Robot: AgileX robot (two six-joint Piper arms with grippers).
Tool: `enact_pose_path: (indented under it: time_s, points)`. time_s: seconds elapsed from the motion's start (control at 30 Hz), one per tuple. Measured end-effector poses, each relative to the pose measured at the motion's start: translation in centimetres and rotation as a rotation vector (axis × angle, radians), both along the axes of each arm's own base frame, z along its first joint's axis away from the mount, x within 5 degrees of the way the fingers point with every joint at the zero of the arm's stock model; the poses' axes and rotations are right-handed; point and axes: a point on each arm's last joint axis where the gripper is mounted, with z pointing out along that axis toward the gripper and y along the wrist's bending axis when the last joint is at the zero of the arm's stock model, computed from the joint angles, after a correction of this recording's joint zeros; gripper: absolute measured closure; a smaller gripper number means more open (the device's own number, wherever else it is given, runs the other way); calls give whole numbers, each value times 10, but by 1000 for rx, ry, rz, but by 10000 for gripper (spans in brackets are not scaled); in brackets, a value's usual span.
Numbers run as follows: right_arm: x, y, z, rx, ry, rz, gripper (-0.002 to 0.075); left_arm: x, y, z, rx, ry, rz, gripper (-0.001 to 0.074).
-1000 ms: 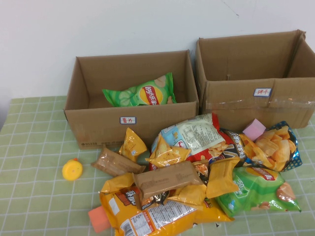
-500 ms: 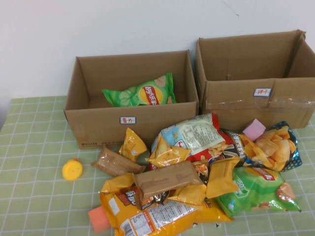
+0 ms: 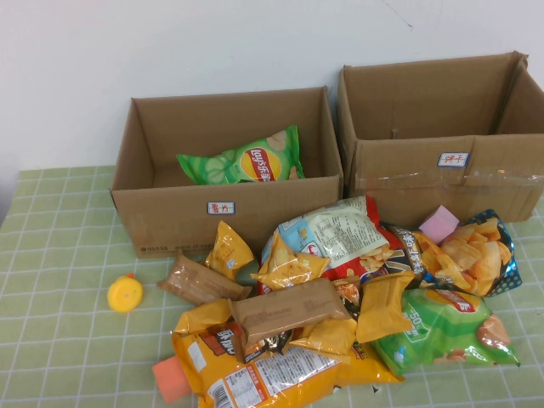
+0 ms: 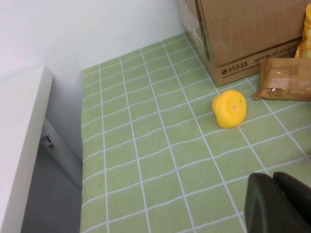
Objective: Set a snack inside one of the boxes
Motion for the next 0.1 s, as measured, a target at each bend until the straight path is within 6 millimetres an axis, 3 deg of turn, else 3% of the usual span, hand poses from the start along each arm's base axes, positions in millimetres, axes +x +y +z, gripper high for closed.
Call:
enact_pose_path:
  time_s: [0.1]
  points:
    - [0,0,0,0,0,0,728,0,0,0,0,0,0,736]
